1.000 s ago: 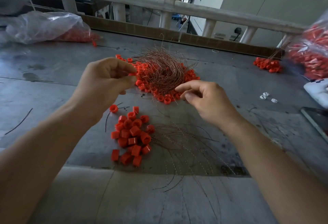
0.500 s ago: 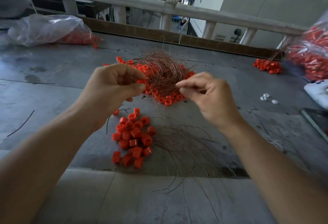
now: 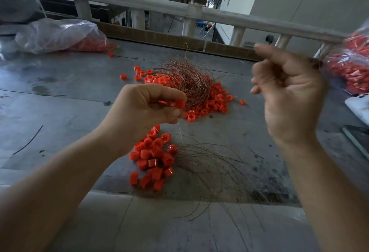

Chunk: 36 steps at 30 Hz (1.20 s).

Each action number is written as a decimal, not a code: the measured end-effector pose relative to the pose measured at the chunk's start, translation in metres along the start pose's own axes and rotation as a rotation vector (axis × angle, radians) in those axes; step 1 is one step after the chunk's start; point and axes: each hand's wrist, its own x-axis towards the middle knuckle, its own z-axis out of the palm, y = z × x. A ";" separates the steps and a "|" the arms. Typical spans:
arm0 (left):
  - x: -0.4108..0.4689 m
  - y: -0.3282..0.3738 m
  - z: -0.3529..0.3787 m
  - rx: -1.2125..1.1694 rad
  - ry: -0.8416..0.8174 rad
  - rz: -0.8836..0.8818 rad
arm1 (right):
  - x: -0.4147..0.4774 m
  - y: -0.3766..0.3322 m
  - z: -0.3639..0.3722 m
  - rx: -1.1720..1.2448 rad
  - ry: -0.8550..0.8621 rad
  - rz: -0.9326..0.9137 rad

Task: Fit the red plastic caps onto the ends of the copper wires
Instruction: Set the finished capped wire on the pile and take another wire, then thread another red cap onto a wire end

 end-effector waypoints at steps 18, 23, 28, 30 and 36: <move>0.000 -0.002 -0.002 -0.096 -0.074 -0.030 | -0.020 -0.006 0.021 -0.226 -0.381 0.089; 0.001 -0.003 -0.005 -0.102 -0.101 -0.062 | -0.019 -0.005 0.021 -0.226 -0.392 0.123; 0.001 -0.003 -0.004 -0.161 -0.111 -0.047 | -0.019 -0.007 0.021 -0.203 -0.385 0.119; 0.002 -0.002 -0.004 -0.175 -0.113 -0.061 | -0.018 -0.008 0.021 -0.174 -0.370 0.150; 0.001 -0.002 -0.004 -0.153 -0.128 -0.036 | -0.020 -0.010 0.022 -0.143 -0.417 0.146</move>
